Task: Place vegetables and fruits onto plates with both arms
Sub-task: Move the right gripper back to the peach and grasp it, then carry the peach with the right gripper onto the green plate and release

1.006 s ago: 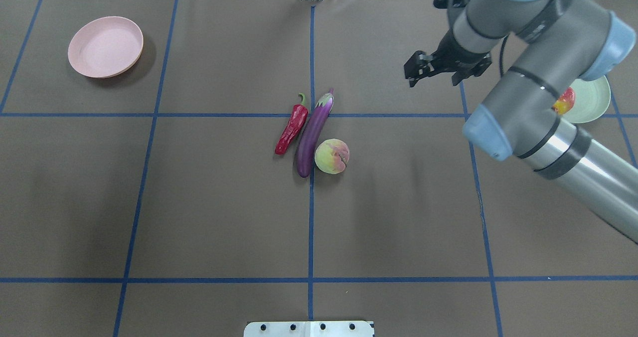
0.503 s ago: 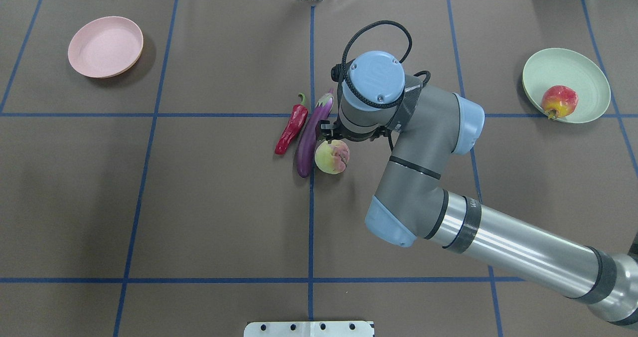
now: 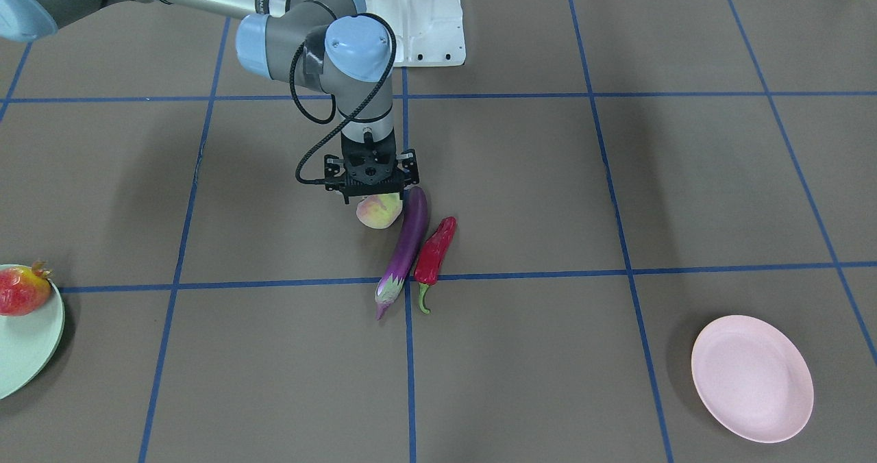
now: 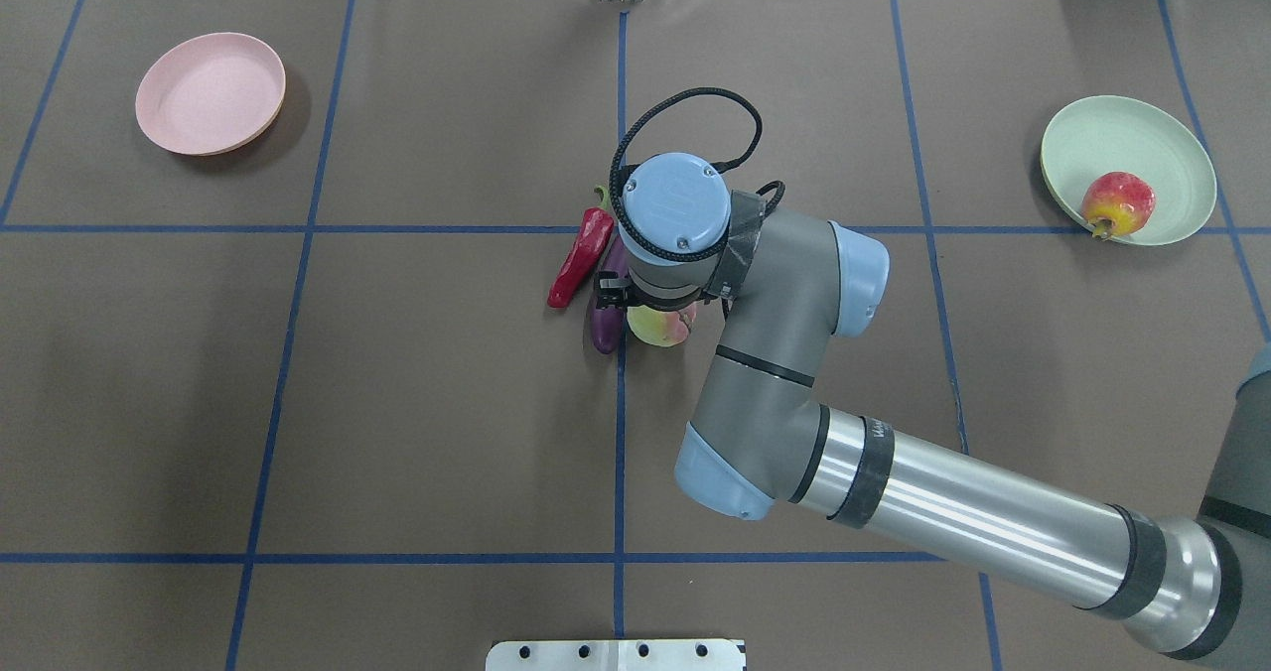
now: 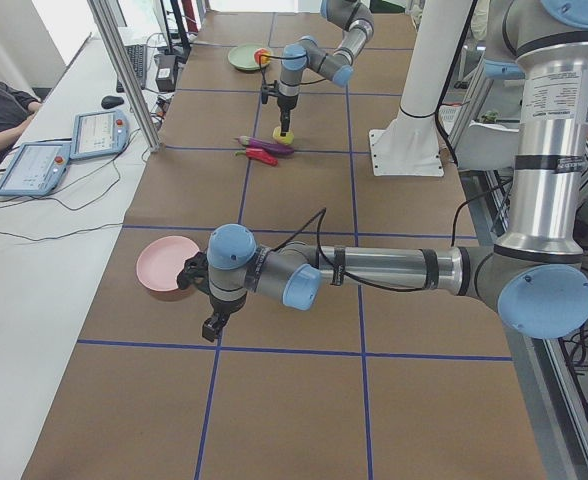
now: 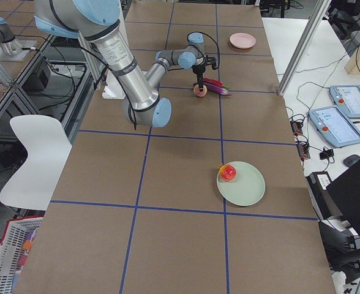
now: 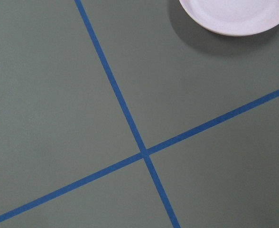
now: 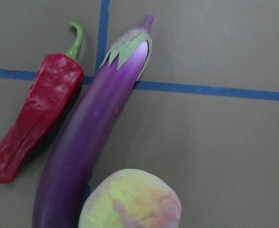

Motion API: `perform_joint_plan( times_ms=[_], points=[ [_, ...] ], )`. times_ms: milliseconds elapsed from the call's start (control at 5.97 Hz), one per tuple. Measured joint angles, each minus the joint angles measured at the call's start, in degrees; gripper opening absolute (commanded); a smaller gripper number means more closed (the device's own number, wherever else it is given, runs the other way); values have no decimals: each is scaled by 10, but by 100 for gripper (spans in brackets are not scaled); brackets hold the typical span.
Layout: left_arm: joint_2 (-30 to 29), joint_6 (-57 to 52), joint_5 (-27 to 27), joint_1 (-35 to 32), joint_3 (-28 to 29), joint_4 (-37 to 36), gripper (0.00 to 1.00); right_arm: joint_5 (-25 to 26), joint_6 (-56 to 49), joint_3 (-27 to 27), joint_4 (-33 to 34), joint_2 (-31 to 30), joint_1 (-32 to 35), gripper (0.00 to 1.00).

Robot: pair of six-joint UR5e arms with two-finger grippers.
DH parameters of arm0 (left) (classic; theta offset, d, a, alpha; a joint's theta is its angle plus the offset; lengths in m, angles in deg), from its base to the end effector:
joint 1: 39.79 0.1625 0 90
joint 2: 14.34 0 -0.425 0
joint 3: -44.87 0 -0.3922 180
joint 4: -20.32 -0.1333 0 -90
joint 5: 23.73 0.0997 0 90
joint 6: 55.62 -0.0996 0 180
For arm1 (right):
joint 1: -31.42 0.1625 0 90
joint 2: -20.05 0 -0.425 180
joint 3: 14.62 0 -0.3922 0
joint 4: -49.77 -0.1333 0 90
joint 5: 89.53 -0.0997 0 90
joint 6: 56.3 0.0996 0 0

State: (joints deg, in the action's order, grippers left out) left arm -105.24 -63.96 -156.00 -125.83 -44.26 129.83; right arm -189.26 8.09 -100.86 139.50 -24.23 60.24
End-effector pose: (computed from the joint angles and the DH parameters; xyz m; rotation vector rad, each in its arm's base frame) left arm -0.0304 -0.5208 0.6234 0.3545 0.7204 0.3288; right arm -0.5884 -0.4567 0.2027 0.1921 -0.7278 -0.0092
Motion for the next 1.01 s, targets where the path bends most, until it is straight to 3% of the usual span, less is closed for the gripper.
perform_joint_plan(
  times_ms=[168,335,503,1006],
  points=[
    [-1,0,0,0,0,0,100,10,0,11,-1,6,-6,99],
    [-1,0,0,0,0,0,100,19,-4,15,-1,7,-10,66],
    [-1,0,0,0,1,0,100,22,-13,17,0,4,-13,1],
    [-2,0,-1,0,1,0,100,2,-36,11,3,3,24,0]
  ],
)
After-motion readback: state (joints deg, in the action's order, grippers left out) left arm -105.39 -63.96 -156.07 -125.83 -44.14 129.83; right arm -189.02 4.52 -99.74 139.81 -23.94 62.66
